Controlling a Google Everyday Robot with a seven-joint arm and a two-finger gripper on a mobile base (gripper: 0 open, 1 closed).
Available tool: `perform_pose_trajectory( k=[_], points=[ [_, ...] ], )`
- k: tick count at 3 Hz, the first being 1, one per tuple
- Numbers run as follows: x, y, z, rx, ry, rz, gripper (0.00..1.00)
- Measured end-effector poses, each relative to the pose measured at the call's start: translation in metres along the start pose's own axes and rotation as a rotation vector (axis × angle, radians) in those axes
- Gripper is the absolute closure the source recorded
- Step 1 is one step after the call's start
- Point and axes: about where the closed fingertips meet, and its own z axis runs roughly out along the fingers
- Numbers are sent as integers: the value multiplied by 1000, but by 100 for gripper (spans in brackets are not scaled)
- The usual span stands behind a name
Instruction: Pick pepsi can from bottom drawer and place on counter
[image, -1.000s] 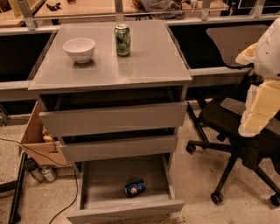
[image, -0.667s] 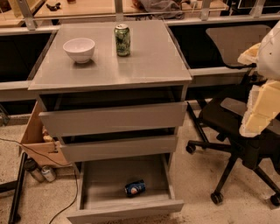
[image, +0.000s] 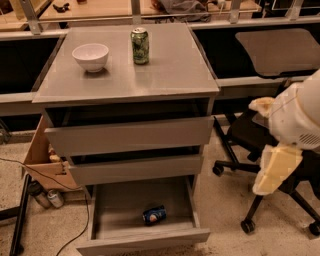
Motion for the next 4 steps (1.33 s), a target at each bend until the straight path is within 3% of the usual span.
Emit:
perform_pose_trajectory(
  k=[2, 4],
  points=[
    [-9, 31, 142, -64, -28, -174, 0],
    [-5, 53, 273, -189, -26, -338, 0]
  ],
)
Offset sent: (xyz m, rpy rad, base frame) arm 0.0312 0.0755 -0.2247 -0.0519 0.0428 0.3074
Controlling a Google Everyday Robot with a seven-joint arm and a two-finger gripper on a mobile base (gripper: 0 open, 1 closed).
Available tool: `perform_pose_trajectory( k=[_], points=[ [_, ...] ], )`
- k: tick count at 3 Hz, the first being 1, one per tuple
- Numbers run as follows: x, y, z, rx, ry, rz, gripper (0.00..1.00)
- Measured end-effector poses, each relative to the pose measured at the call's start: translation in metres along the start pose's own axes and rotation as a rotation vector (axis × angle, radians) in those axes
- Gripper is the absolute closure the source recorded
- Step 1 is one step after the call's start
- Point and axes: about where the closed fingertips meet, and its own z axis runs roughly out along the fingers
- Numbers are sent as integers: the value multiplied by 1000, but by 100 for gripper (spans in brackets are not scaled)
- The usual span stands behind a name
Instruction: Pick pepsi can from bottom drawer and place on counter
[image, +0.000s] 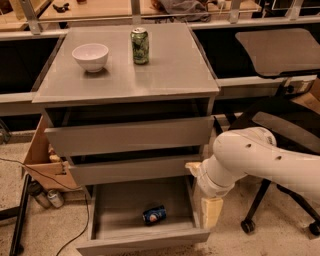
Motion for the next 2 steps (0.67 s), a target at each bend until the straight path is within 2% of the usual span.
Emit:
perform_pose_trajectory(
  k=[1, 2],
  points=[
    [0, -1, 3, 0, -8, -3, 0],
    [-7, -6, 45, -12, -37, -48, 0]
  ],
)
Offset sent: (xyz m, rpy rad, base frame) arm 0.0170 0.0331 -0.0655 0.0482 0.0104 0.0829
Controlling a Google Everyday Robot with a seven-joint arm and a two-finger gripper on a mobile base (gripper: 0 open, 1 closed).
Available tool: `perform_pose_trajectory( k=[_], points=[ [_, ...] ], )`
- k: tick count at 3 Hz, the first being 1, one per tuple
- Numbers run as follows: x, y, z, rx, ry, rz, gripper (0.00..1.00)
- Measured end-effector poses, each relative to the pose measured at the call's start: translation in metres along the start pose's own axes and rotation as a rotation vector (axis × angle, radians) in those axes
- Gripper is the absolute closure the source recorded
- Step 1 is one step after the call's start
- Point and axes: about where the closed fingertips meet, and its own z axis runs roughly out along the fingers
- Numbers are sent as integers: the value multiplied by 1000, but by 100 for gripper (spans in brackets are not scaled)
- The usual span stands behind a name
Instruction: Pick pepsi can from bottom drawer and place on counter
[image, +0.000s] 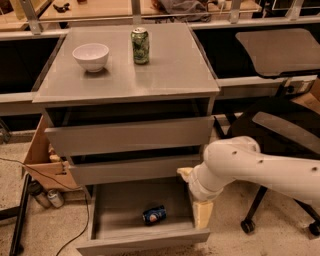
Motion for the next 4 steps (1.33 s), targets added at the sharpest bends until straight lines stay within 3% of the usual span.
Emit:
perform_pose_trajectory(
  k=[1, 2, 3, 4],
  points=[
    [0, -5, 47, -8, -36, -32, 0],
    [7, -15, 103, 16, -75, -36, 0],
    [21, -38, 185, 70, -149, -2, 0],
    [28, -53, 242, 76, -206, 42, 0]
  ],
)
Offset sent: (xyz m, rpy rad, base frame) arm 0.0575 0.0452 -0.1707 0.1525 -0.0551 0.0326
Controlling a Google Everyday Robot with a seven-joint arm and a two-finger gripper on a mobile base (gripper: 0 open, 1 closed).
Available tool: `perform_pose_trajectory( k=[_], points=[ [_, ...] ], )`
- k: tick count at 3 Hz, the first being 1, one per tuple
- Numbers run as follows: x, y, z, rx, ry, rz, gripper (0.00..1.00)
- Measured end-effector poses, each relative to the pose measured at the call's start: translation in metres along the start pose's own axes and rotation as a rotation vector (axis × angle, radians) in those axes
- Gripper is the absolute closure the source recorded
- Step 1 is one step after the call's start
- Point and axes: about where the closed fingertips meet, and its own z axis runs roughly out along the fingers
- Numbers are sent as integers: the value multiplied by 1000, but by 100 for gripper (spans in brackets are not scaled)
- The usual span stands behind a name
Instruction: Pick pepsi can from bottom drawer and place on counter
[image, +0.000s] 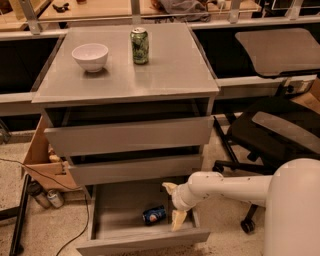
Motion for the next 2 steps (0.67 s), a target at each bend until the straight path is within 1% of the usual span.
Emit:
perform_pose_trajectory(
  k=[1, 2],
  points=[
    [0, 0, 0, 0, 0, 0, 0],
    [2, 0, 10, -7, -4, 17, 0]
  ],
)
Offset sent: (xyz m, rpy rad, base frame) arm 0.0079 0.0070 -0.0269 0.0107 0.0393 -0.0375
